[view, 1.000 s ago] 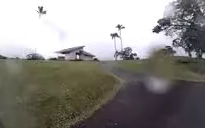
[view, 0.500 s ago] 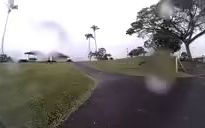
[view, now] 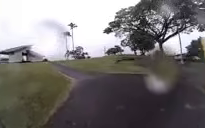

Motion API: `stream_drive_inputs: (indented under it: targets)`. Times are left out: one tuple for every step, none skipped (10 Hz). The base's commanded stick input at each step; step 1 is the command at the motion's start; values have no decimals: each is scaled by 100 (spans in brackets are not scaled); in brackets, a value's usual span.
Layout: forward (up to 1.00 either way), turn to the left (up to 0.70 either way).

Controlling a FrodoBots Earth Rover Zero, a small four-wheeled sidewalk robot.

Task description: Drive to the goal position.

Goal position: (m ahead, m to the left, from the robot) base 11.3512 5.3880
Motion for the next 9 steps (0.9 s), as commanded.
stream_drive_inputs:
  targets:
    - [70,0]
    - [70,0]
    - [70,0]
    - [70,0]
    - [70,0]
    - [70,0]
    - [70,0]
    - [70,0]
    - [70,0]
